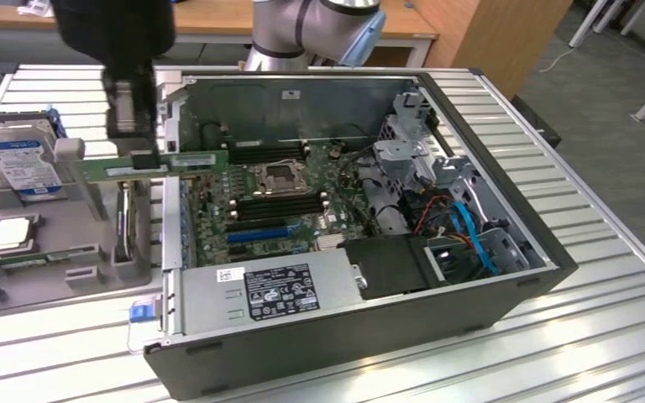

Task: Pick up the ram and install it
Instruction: 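Pick up the ram and move it above insertion slot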

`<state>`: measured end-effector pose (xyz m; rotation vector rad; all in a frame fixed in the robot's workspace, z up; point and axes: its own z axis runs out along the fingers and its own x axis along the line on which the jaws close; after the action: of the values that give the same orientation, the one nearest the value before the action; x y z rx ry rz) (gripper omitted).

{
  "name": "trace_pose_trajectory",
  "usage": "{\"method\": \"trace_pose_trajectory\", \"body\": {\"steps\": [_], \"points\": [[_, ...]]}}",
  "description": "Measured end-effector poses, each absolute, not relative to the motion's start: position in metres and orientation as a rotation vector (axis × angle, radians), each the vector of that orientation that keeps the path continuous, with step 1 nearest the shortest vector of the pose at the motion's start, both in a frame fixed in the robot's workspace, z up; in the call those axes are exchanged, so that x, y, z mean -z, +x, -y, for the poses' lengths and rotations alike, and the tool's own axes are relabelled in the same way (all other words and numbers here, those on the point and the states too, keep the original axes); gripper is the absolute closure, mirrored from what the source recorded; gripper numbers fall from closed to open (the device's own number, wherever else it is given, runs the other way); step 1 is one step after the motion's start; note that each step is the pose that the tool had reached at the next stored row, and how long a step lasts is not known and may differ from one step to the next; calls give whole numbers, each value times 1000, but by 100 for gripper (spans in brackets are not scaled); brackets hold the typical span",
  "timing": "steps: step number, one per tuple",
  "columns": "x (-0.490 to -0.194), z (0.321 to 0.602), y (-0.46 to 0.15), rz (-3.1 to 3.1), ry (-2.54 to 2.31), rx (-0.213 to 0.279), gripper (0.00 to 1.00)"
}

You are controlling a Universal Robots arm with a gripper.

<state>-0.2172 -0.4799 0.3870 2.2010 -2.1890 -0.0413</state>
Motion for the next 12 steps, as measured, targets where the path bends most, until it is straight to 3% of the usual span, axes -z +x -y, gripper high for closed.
{"method": "trace_pose_trajectory", "body": {"steps": [12], "points": [[-387, 480, -163, 2189, 2201, 42, 88]]}}
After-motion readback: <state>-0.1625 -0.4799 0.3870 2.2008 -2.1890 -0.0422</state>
